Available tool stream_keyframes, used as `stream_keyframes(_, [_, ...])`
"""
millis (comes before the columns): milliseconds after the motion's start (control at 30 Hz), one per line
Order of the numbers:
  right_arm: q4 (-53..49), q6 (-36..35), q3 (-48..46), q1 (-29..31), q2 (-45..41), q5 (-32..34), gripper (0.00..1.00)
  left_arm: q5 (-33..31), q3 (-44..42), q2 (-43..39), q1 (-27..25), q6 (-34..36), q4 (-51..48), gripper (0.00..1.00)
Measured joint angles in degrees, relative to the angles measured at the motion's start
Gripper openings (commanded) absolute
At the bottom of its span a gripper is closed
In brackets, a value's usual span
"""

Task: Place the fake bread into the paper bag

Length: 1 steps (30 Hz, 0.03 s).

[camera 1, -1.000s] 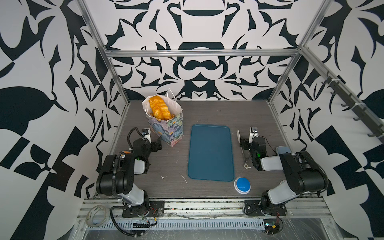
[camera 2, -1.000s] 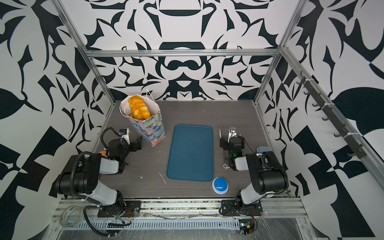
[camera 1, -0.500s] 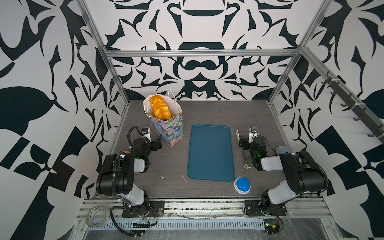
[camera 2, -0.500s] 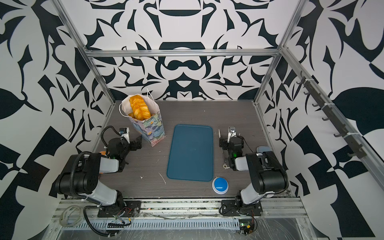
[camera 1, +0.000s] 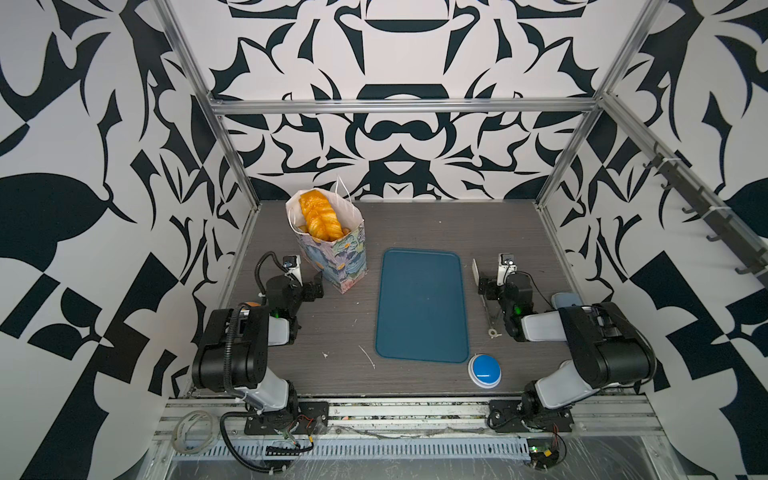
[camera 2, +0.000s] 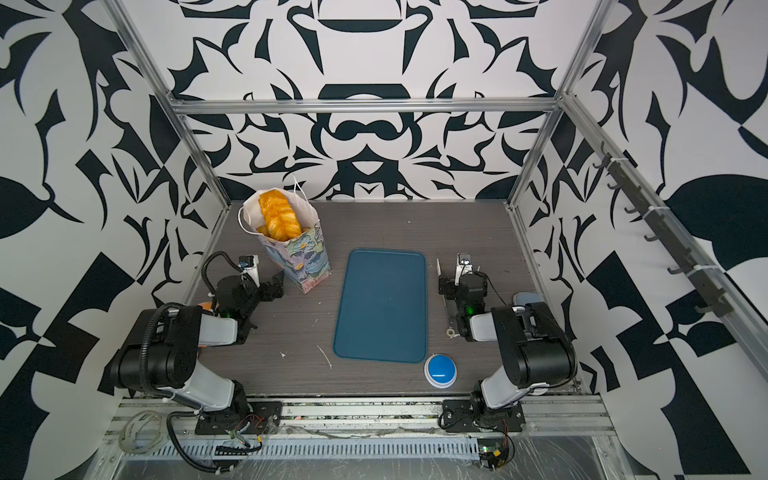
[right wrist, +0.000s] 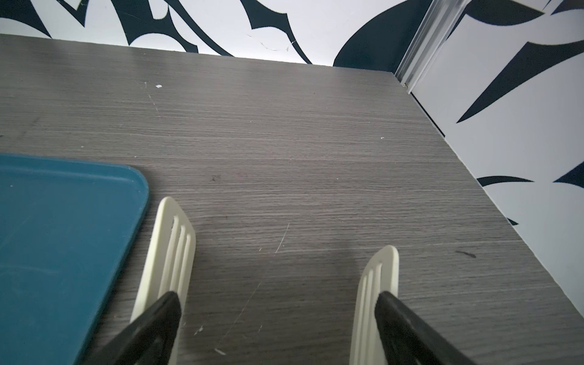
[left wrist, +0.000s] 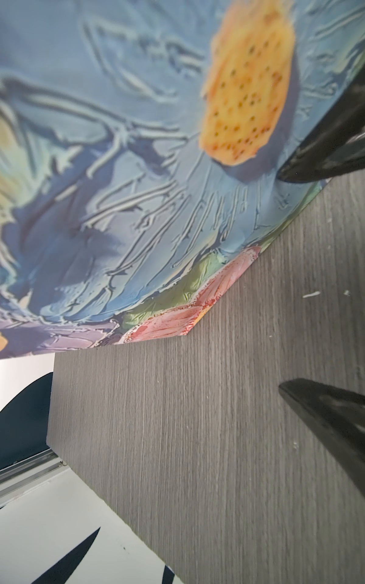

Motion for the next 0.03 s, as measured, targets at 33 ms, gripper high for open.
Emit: stream_keyframes(33, [0.0,0.0,0.0,0.0,0.0,0.0,1.00,0.0,0.0,0.0,0.0,0.0,0.0,0.99])
